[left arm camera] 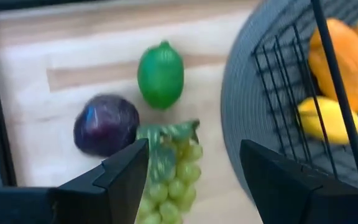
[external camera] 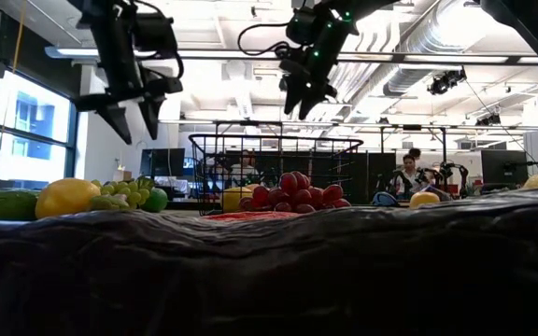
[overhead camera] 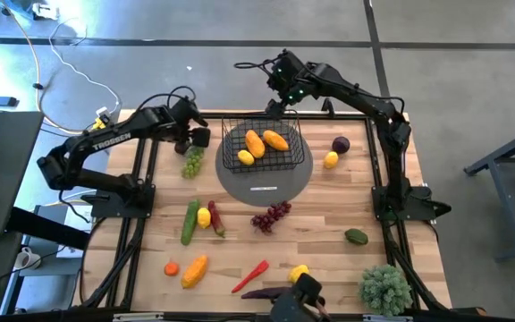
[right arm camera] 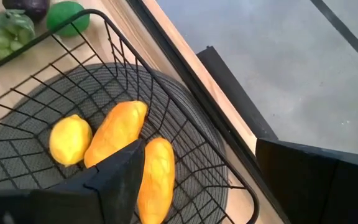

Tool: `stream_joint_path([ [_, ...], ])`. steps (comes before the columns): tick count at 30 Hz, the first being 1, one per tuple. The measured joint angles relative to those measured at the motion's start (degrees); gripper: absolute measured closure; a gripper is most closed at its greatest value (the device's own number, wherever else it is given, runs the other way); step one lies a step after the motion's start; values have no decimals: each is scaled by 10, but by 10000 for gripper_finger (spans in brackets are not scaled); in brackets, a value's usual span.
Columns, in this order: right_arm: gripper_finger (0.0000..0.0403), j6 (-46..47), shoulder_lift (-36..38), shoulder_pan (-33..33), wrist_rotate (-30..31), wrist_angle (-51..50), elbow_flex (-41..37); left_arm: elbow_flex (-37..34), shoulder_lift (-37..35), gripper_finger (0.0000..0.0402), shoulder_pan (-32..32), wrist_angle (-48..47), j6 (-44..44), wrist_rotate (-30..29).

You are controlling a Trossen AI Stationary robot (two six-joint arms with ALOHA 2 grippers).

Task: Build produce basket
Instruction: Put the top lime into the wire basket

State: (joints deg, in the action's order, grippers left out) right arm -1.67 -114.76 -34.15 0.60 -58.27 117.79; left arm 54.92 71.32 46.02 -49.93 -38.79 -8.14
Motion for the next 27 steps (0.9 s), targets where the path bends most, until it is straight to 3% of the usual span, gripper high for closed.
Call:
stream_joint_path([
  [9,114,40,0,0,3,-2,1,-10,49,158,53,79,75,4],
  [12,114,48,0,0,3,-3,1,-10,78,158,70,101,99,30],
  [27,114,94,0,0,3,-9,1,-10,177,158,117,123,155,65],
])
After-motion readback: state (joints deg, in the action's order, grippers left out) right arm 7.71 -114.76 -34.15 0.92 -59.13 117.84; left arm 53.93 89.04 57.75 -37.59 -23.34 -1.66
